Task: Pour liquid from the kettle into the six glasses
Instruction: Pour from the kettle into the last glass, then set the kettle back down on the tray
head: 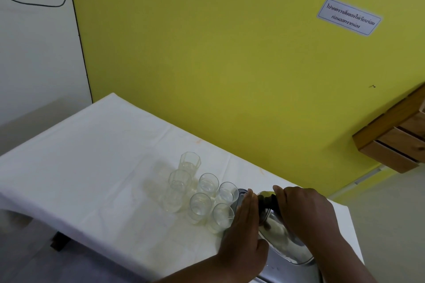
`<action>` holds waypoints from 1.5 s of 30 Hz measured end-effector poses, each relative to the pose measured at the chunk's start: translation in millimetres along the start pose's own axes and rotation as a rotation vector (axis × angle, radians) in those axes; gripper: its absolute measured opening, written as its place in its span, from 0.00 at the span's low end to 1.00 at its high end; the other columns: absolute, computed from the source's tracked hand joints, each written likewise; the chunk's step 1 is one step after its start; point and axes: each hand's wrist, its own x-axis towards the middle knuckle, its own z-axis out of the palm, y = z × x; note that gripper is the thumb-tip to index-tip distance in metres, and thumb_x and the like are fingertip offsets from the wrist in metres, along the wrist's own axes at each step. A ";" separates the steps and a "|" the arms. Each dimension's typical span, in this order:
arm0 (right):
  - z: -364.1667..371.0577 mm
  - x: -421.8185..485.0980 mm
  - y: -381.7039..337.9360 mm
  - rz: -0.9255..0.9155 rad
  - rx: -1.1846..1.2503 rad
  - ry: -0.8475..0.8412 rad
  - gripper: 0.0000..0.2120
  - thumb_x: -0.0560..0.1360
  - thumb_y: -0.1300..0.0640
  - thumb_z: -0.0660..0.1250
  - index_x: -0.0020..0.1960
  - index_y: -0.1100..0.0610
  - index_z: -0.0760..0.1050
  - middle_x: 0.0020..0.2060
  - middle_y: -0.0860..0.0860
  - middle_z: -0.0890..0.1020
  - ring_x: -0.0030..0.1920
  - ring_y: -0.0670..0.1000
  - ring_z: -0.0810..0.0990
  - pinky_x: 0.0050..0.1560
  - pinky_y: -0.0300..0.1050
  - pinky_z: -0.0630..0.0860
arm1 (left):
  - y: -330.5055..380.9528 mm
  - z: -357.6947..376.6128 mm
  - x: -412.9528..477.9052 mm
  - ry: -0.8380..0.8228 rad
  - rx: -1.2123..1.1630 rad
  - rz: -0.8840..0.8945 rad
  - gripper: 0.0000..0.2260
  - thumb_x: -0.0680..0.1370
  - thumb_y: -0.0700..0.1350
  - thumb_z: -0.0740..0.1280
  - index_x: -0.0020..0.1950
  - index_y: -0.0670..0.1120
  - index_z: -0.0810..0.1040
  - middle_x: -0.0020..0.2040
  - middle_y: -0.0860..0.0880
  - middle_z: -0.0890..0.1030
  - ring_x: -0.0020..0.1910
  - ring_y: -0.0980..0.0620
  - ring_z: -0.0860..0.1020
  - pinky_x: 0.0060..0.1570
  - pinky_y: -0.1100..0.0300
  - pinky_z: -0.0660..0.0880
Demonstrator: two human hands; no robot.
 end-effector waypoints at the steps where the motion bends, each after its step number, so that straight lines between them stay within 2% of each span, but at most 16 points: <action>1: 0.9 0.7 0.8 -0.002 0.009 0.005 0.45 0.69 0.41 0.21 0.57 0.47 0.76 0.41 0.50 0.81 0.41 0.53 0.80 0.27 0.43 0.51 | -0.3 -0.1 -0.2 0.004 0.008 0.001 0.38 0.72 0.37 0.58 0.77 0.46 0.40 0.77 0.55 0.39 0.76 0.56 0.38 0.72 0.65 0.43; 4: 2.7 0.9 2.1 0.023 0.010 0.014 0.46 0.68 0.40 0.21 0.57 0.46 0.76 0.40 0.50 0.80 0.41 0.53 0.80 0.28 0.43 0.52 | 1.5 -2.1 0.6 0.008 0.001 0.006 0.38 0.72 0.38 0.57 0.77 0.46 0.40 0.77 0.55 0.38 0.76 0.57 0.37 0.72 0.64 0.42; 7: -8.4 -2.4 2.5 0.003 0.023 -0.113 0.21 0.76 0.41 0.51 0.58 0.48 0.77 0.41 0.51 0.83 0.40 0.56 0.81 0.30 0.43 0.61 | 3.6 -3.8 1.4 0.006 0.008 0.023 0.38 0.71 0.37 0.57 0.78 0.45 0.42 0.78 0.53 0.41 0.76 0.55 0.39 0.73 0.61 0.44; 10: -6.3 -16.6 3.5 0.053 0.030 -0.247 0.15 0.66 0.47 0.71 0.48 0.55 0.82 0.28 0.53 0.80 0.27 0.59 0.79 0.24 0.45 0.67 | 3.8 -4.2 1.3 -0.032 0.085 0.051 0.36 0.71 0.41 0.52 0.78 0.44 0.43 0.78 0.50 0.41 0.76 0.52 0.39 0.74 0.56 0.46; 11: -3.1 -23.4 4.3 0.146 0.122 -0.239 0.10 0.70 0.47 0.68 0.41 0.54 0.80 0.27 0.53 0.79 0.28 0.59 0.79 0.26 0.46 0.68 | 1.9 -3.2 1.3 -0.062 0.131 0.062 0.36 0.70 0.45 0.50 0.78 0.43 0.42 0.78 0.49 0.41 0.76 0.51 0.38 0.75 0.54 0.46; 15: 21.6 -44.9 -1.5 0.552 0.739 -0.077 0.23 0.79 0.50 0.60 0.25 0.51 0.69 0.26 0.52 0.75 0.35 0.58 0.78 0.36 0.46 0.67 | -3.4 2.0 3.0 -0.197 0.373 0.119 0.36 0.69 0.49 0.48 0.77 0.40 0.49 0.79 0.43 0.49 0.77 0.45 0.45 0.73 0.42 0.50; 18: 30.9 -59.7 -7.5 0.720 0.978 -0.066 0.19 0.79 0.52 0.60 0.34 0.56 0.80 0.36 0.61 0.81 0.47 0.63 0.80 0.42 0.47 0.66 | -6.7 13.7 5.2 -0.273 0.615 0.197 0.32 0.68 0.51 0.52 0.71 0.39 0.64 0.72 0.40 0.69 0.71 0.42 0.67 0.62 0.44 0.71; 20: 49.3 -74.4 -8.8 0.844 1.098 -0.101 0.25 0.75 0.40 0.58 0.49 0.59 0.83 0.45 0.65 0.84 0.51 0.64 0.81 0.45 0.47 0.69 | -6.0 23.3 7.5 -0.245 0.709 0.244 0.31 0.68 0.52 0.53 0.69 0.41 0.67 0.69 0.42 0.73 0.68 0.44 0.70 0.60 0.47 0.74; 22: 52.1 -87.6 -9.1 0.891 1.225 -0.083 0.37 0.70 0.31 0.53 0.50 0.64 0.81 0.40 0.63 0.83 0.45 0.63 0.81 0.46 0.49 0.74 | -0.7 29.0 11.7 -0.263 0.682 0.285 0.31 0.69 0.52 0.53 0.70 0.40 0.66 0.72 0.41 0.70 0.71 0.42 0.67 0.63 0.43 0.69; 24: 55.2 -94.1 -3.3 1.028 1.340 -0.060 0.27 0.78 0.43 0.57 0.43 0.66 0.81 0.36 0.64 0.81 0.41 0.61 0.79 0.47 0.50 0.73 | 6.7 33.4 17.1 -0.248 0.645 0.322 0.30 0.72 0.51 0.53 0.72 0.40 0.64 0.74 0.41 0.65 0.73 0.42 0.62 0.67 0.38 0.63; 26: 54.4 -97.9 -1.4 1.098 1.432 -0.031 0.17 0.78 0.53 0.63 0.51 0.68 0.80 0.45 0.67 0.81 0.49 0.62 0.79 0.51 0.51 0.72 | 14.5 36.7 23.4 -0.231 0.611 0.370 0.29 0.74 0.50 0.53 0.74 0.39 0.61 0.76 0.41 0.61 0.75 0.42 0.56 0.70 0.36 0.52; 31: 94.3 -104.9 -13.6 1.251 1.675 0.091 0.13 0.78 0.58 0.63 0.56 0.66 0.79 0.55 0.62 0.80 0.61 0.60 0.76 0.67 0.61 0.70 | 25.4 38.6 50.6 -0.294 0.695 0.459 0.31 0.75 0.51 0.49 0.75 0.37 0.58 0.77 0.38 0.57 0.76 0.40 0.51 0.71 0.38 0.42; 33: 108.9 -103.3 -23.9 1.247 1.746 0.072 0.12 0.76 0.57 0.66 0.56 0.62 0.77 0.54 0.57 0.76 0.57 0.56 0.74 0.58 0.54 0.74 | 28.2 41.1 61.8 -0.365 0.762 0.500 0.30 0.76 0.50 0.53 0.75 0.36 0.56 0.77 0.37 0.55 0.76 0.39 0.48 0.72 0.38 0.42; 35: 109.6 -102.0 -28.6 1.135 1.789 0.036 0.04 0.76 0.59 0.65 0.43 0.55 0.76 0.45 0.57 0.75 0.49 0.54 0.72 0.42 0.47 0.71 | 30.7 46.5 72.1 -0.430 0.813 0.526 0.31 0.77 0.48 0.60 0.76 0.36 0.54 0.78 0.37 0.52 0.76 0.40 0.46 0.72 0.39 0.41; 38: 112.9 -101.8 -27.6 1.025 1.804 0.083 0.12 0.77 0.71 0.58 0.45 0.60 0.77 0.39 0.61 0.78 0.42 0.55 0.74 0.46 0.51 0.70 | 26.7 56.5 84.0 -0.509 0.875 0.549 0.35 0.77 0.49 0.63 0.77 0.37 0.51 0.78 0.38 0.48 0.77 0.42 0.44 0.73 0.42 0.41; 45: 130.0 -105.5 -26.6 1.006 1.894 0.067 0.11 0.77 0.71 0.57 0.45 0.60 0.74 0.39 0.59 0.78 0.40 0.53 0.73 0.41 0.48 0.68 | 5.6 81.3 98.9 -0.650 0.948 0.563 0.37 0.75 0.50 0.64 0.77 0.39 0.49 0.79 0.39 0.47 0.77 0.43 0.43 0.73 0.42 0.43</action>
